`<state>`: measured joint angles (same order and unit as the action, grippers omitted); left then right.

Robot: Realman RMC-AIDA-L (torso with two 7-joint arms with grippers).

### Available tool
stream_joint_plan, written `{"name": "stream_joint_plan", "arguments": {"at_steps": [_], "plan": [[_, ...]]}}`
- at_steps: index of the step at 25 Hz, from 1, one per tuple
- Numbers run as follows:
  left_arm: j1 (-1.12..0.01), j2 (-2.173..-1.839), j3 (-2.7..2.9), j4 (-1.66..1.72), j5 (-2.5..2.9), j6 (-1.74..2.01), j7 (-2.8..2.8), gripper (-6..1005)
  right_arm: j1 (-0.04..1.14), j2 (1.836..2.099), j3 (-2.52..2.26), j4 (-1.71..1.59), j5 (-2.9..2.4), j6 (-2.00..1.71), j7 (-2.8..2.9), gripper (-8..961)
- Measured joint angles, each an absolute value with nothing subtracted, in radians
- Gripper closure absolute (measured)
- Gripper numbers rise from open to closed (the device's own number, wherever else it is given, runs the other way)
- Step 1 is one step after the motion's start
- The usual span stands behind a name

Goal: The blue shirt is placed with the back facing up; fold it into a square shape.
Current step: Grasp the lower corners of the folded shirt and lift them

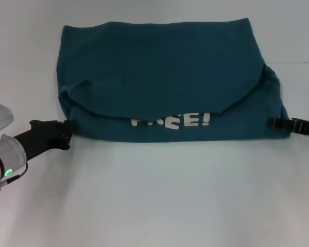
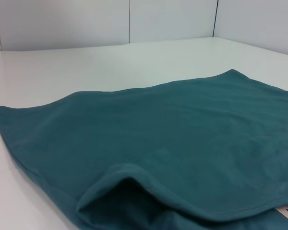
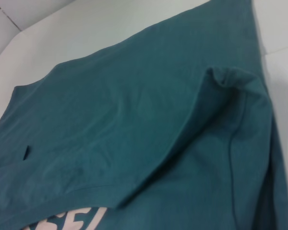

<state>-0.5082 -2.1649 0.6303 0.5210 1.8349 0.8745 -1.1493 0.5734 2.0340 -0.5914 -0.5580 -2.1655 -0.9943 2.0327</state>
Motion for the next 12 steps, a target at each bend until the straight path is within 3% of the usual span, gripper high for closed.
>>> {"name": "stream_joint_plan", "arguments": {"at_steps": [12], "plan": [[-0.511,-2.164,0.63,0.522,1.833,0.874,-1.149,983,0.563,2.036,-0.583,-0.558,-2.158,-0.994,2.026,368]]}}
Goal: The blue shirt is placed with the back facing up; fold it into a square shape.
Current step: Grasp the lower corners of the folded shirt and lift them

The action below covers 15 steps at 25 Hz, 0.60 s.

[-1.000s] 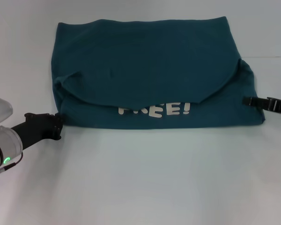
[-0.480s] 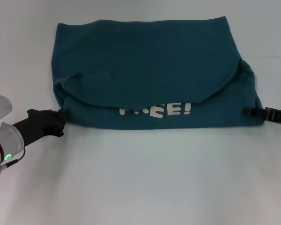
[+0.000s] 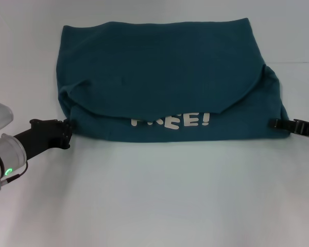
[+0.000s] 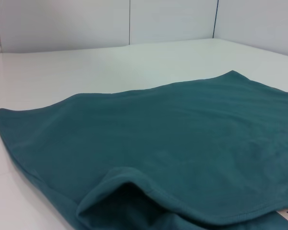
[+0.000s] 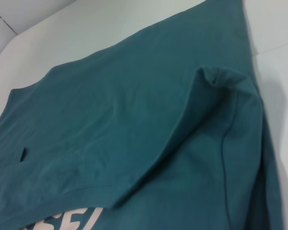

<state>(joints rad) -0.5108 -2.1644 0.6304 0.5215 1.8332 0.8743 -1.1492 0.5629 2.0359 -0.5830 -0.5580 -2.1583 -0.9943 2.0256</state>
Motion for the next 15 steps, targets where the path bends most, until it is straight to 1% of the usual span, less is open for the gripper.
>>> {"name": "stream_joint_plan", "arguments": {"at_steps": [11,15], "plan": [[-0.509,-2.166,0.63,0.519,1.83,0.874,-1.149,983,0.55,2.065,-0.572,-0.566,-2.147,-1.014,2.035,424],[-0.506,-2.167,0.63,0.518,1.83,0.874,-1.149,983,0.535,2.066,-0.569,-0.567,-2.136,-1.024,2.028,609]]}}
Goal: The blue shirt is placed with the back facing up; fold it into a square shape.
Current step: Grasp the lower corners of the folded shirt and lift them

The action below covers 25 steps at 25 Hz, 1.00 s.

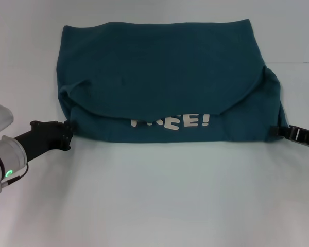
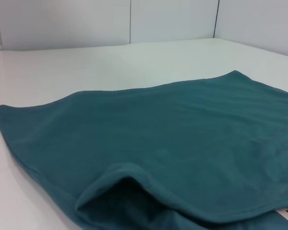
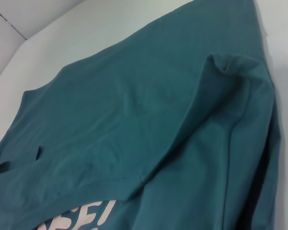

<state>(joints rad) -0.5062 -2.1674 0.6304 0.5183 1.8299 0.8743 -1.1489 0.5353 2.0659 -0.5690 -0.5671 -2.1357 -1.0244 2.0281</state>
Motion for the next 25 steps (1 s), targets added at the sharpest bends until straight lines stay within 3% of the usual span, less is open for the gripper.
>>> {"name": "stream_joint_plan", "arguments": {"at_steps": [9,14,25], "plan": [[-0.485,-2.165,0.631,0.536,1.838,0.942,-1.228,982,0.503,2.05,-0.569,-0.568,-2.057,-1.102,1.94,878],[-0.439,-2.164,0.63,0.586,1.858,1.045,-1.315,983,0.479,2.032,-0.569,-0.568,-2.055,-1.142,1.906,921],[-0.348,-2.163,0.613,0.692,1.966,1.248,-1.523,982,0.413,1.993,-0.526,-0.602,-2.054,-1.388,1.821,920]]}}
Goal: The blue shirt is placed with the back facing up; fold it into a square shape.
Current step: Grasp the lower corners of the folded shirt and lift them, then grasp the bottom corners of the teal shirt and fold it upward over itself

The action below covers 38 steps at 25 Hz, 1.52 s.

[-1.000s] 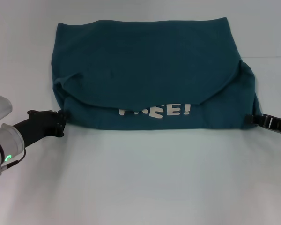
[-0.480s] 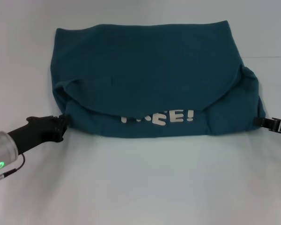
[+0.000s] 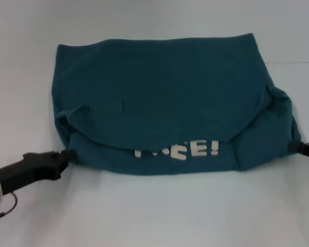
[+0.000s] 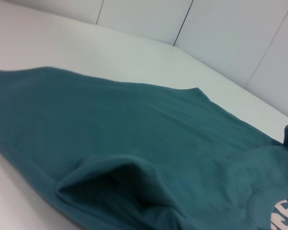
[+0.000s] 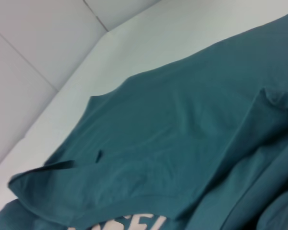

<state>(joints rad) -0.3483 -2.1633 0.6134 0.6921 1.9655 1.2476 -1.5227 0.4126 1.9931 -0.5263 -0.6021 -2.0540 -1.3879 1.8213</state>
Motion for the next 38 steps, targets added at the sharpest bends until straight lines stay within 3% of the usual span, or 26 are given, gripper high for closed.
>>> {"name": "stream_joint_plan", "arguments": {"at_steps": [15,31,38], "plan": [[-0.265,-2.163,0.471,0.738,2.146,1.523,-1.555,983,0.272,1.983,-0.508,-0.711,-2.059,-1.653,1.759,920],[-0.187,-2.146,0.331,0.833,2.345,1.882,-1.546,982,0.17,1.994,-0.485,-0.713,-2.172,-1.823,1.602,921],[-0.184,-2.146,0.331,0.831,2.386,1.913,-1.544,982,0.13,1.981,-0.402,-0.713,-2.214,-1.911,1.54,921]]}}
